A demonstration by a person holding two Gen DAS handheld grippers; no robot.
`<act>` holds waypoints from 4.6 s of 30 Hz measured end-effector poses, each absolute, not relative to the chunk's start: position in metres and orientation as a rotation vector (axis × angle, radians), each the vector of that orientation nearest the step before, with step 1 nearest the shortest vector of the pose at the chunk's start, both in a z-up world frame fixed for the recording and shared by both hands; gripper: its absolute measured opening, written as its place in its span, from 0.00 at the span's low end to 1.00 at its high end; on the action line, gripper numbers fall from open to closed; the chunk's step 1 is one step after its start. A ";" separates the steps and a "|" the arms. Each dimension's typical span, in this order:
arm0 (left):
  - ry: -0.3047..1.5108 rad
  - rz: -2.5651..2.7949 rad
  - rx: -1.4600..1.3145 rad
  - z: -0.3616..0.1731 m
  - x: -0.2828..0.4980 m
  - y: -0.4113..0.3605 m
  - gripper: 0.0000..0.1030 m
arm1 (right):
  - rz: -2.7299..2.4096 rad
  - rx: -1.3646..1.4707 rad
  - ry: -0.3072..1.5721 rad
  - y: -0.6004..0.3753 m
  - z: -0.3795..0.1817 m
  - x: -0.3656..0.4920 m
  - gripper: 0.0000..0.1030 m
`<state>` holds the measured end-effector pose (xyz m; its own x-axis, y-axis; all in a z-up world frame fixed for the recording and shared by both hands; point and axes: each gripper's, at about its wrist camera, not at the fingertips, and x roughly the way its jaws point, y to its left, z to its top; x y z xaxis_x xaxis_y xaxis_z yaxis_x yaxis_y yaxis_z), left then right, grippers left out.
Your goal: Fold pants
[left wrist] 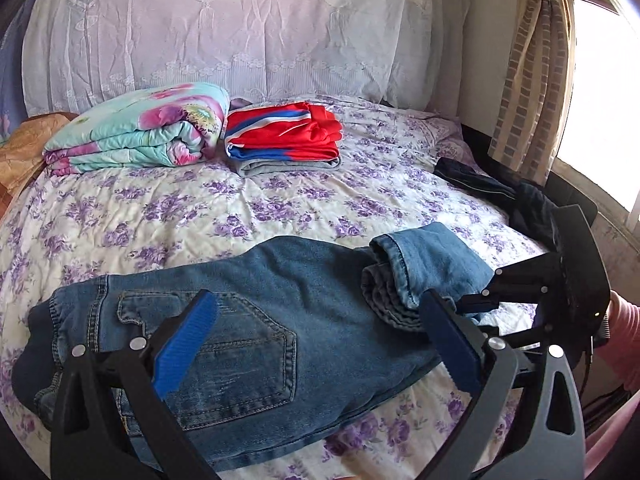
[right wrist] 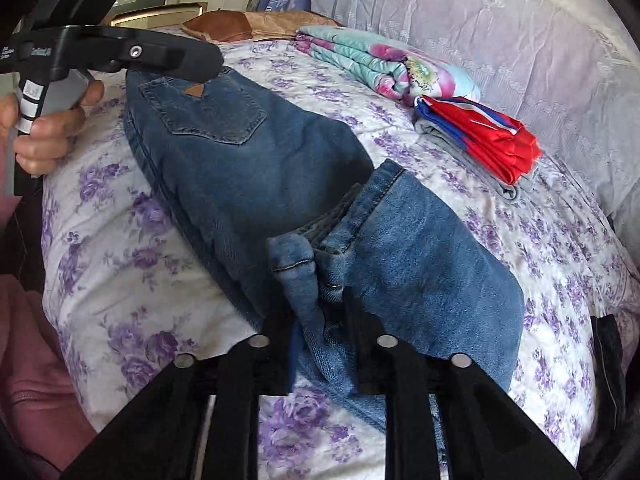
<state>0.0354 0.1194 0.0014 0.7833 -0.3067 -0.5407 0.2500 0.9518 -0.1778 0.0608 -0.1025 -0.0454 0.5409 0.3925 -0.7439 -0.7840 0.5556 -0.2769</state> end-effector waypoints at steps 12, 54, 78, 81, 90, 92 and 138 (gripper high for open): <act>0.568 -0.338 -0.138 0.018 0.039 0.116 0.96 | 0.878 -0.072 0.785 -0.134 -0.016 0.094 0.37; 0.802 -0.596 -0.113 -0.016 0.103 -0.008 0.63 | 0.498 0.222 0.788 -0.201 -0.029 0.091 0.55; 0.684 0.149 -0.348 0.053 0.010 0.286 0.96 | 0.936 -0.136 0.603 -0.032 0.025 0.004 0.75; 0.709 0.223 -0.438 0.035 -0.011 0.328 0.96 | 0.987 -0.301 0.606 0.020 0.021 -0.004 0.74; 0.833 0.221 -0.575 -0.023 -0.016 0.380 0.96 | 0.963 -0.856 0.526 0.137 -0.024 -0.020 0.63; 0.850 0.191 -0.597 -0.030 -0.012 0.385 0.96 | 0.932 -0.944 0.510 0.148 -0.036 -0.021 0.62; 0.885 -0.493 -1.158 -0.075 0.059 0.359 0.47 | 0.732 -0.711 0.378 0.131 -0.028 -0.024 0.49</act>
